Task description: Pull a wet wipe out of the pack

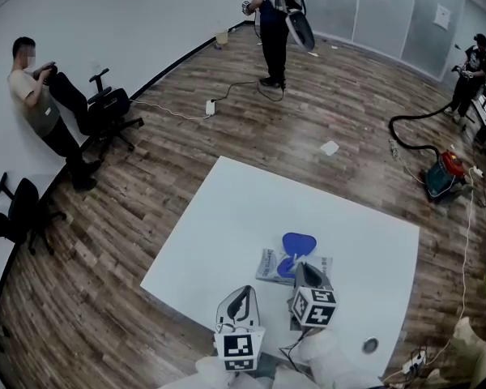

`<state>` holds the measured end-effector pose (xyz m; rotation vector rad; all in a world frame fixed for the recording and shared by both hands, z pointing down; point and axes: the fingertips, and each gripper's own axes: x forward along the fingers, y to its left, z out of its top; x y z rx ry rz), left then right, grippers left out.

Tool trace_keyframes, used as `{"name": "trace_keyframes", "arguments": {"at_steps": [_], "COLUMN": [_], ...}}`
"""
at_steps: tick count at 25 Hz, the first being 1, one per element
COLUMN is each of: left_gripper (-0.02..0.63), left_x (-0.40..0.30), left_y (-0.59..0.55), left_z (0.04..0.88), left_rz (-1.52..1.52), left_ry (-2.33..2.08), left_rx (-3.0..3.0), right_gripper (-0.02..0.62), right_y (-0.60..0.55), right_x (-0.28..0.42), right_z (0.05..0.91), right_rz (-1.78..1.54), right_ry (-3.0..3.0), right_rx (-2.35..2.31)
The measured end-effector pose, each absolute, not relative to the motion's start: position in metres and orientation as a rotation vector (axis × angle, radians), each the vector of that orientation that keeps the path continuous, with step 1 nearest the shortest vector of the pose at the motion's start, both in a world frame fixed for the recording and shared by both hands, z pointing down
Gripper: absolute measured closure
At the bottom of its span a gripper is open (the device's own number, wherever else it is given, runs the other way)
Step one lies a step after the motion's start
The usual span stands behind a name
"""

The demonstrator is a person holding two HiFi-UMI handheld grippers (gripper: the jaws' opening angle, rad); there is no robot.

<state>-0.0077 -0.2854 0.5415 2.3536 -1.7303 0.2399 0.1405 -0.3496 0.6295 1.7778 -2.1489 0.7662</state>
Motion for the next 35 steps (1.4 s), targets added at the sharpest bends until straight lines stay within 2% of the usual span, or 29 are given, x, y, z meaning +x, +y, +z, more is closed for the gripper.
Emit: {"name": "trace_keyframes", "arguments": {"at_steps": [35], "left_gripper": [0.609], "left_x": [0.020], "left_y": [-0.267], "left_z": [0.509], "left_rz": [0.109], "left_ry": [-1.721], "left_rx": [2.401], "right_gripper": [0.580], "right_y": [-0.325], "right_x": [0.150], "right_z": [0.542], "right_rz": [0.559], "right_ry": [-2.274], "right_rx": [1.803]}}
